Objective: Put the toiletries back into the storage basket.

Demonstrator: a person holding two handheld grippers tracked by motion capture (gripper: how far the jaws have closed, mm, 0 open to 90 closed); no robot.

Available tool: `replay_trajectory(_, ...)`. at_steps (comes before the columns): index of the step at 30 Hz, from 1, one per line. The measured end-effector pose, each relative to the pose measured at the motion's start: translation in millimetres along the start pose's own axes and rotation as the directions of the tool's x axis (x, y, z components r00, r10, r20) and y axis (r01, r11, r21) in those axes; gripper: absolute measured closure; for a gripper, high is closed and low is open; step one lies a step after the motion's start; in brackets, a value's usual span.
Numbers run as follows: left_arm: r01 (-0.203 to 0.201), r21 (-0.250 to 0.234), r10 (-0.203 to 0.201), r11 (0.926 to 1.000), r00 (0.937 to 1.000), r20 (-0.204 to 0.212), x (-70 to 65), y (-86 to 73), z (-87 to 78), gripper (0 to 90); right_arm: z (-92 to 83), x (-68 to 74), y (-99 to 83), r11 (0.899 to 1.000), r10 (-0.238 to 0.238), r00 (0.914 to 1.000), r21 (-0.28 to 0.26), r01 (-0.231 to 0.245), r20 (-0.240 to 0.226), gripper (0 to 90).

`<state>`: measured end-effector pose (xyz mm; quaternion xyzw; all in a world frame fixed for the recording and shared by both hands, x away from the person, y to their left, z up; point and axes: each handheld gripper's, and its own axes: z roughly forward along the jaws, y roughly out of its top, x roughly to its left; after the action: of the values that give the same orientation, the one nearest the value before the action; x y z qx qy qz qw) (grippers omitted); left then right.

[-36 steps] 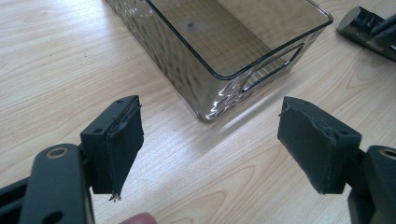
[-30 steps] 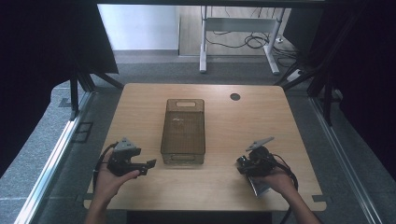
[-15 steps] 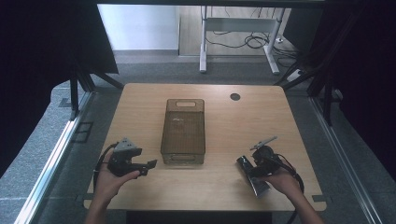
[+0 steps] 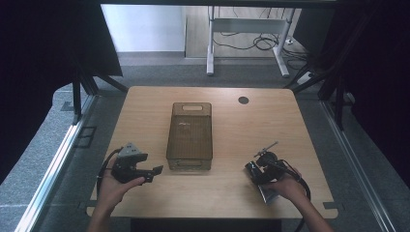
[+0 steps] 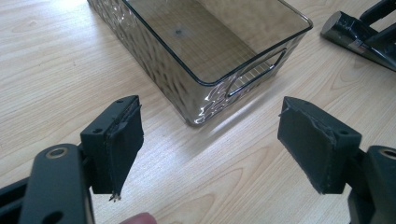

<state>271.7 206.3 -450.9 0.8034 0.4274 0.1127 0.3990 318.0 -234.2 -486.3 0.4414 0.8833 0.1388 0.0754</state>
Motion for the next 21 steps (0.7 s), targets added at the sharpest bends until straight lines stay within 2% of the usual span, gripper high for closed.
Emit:
replay_trajectory(10, 0.0, 0.006, 0.0, 1.0, 1.0, -0.001, -0.3, -0.3, 2.2, 22.5, 18.4, 3.1, 0.2, 0.997, -0.006, 1.0, 0.073, 0.006, 0.004, 35.6)
replay_trajectory(15, -0.002, 0.008, 0.002, 1.0, 1.0, -0.002, -0.2, -0.2, 2.9, 22.6, 17.9, 2.9, 1.5, 0.997, 0.004, 1.0, 0.08, -0.003, -0.007, 42.2)
replay_trajectory(21, -0.003, 0.014, 0.003, 0.9999, 0.9999, -0.011, -0.5, -0.7, 4.1, 22.5, 18.0, 2.3, 5.2, 0.994, 0.01, 0.9999, 0.108, -0.009, -0.004, 43.6)
